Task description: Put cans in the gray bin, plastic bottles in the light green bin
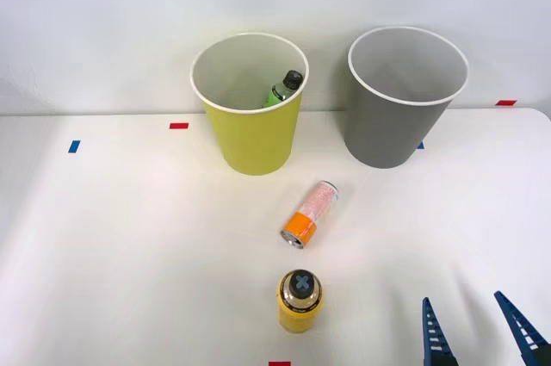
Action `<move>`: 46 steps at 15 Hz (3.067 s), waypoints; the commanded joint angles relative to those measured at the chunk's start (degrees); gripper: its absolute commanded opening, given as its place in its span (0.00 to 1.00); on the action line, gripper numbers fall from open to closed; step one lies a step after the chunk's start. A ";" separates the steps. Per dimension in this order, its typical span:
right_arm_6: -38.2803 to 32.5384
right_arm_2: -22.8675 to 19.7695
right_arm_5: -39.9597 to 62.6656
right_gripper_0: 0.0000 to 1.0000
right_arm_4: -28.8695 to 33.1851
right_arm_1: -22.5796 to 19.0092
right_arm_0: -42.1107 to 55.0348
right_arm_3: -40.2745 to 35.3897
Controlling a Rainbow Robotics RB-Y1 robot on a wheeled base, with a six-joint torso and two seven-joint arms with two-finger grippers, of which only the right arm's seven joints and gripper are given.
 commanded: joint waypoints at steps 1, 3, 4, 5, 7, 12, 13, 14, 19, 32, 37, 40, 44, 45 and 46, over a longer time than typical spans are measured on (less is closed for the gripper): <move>0.00 0.00 0.00 1.00 0.00 0.00 0.00 0.00; 0.00 0.00 0.00 1.00 0.00 0.00 0.00 0.00; 0.00 0.00 0.00 1.00 0.00 0.00 0.00 0.00; 0.00 0.00 0.00 1.00 0.00 0.00 0.00 0.00; 0.00 0.00 0.00 1.00 0.00 0.00 0.00 0.00; 1.06 0.61 -4.22 1.00 -2.90 -5.80 0.88 2.73; 0.97 1.05 -5.19 1.00 -2.98 -7.91 0.88 2.73; 1.06 2.20 -5.98 1.00 -3.86 -10.99 0.79 2.73; 3.87 12.65 -12.83 1.00 -13.62 -27.33 -0.53 2.73; 38.50 45.61 -19.86 1.00 -44.56 -44.56 -19.60 2.73; 43.95 52.21 -19.86 1.00 -50.01 -44.56 -26.37 2.73; 44.39 54.58 -19.86 1.00 -50.62 -44.74 -29.27 2.99; 44.21 59.06 -25.75 1.00 -52.47 -40.17 -35.95 13.10; 44.47 60.47 -26.54 1.00 -53.26 -39.55 -37.62 14.15; 44.47 61.35 -26.54 1.00 -53.43 -39.46 -38.58 14.15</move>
